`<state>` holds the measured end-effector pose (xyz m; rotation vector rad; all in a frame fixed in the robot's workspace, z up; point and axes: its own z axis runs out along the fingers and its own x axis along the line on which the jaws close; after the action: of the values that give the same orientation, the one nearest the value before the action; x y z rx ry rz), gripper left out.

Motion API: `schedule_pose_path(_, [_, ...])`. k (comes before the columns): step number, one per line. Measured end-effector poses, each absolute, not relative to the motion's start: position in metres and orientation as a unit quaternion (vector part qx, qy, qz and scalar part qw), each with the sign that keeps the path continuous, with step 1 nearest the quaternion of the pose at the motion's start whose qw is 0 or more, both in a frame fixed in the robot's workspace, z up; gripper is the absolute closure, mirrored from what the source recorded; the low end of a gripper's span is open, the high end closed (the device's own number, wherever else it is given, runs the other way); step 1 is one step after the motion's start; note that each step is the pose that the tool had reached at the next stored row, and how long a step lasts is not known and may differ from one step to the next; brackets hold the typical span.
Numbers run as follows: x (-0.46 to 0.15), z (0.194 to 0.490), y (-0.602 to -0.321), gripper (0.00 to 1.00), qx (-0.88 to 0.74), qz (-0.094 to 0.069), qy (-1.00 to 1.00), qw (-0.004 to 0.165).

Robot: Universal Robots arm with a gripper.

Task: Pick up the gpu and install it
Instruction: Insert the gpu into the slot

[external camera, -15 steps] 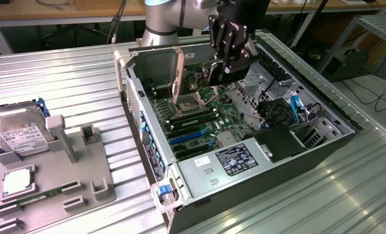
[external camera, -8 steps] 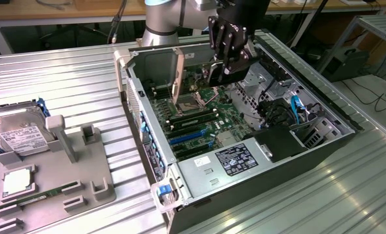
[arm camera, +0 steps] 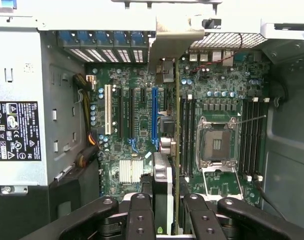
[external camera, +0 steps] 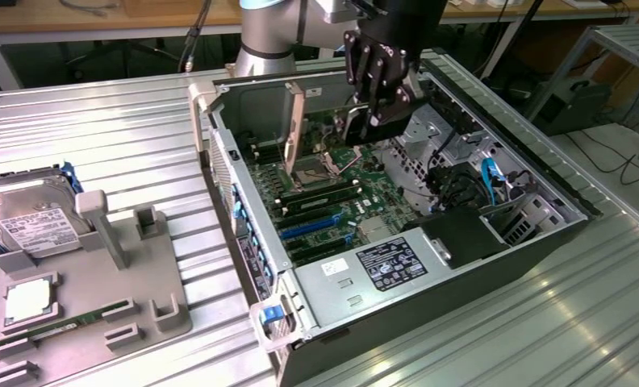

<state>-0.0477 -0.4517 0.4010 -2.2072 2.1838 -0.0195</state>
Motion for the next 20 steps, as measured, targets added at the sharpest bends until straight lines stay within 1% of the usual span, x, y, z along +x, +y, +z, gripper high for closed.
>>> schedule_pose_path(20, [-0.0477, 0.3931, -0.452, 0.72, -0.711, -0.007, 0.703, 0.018])
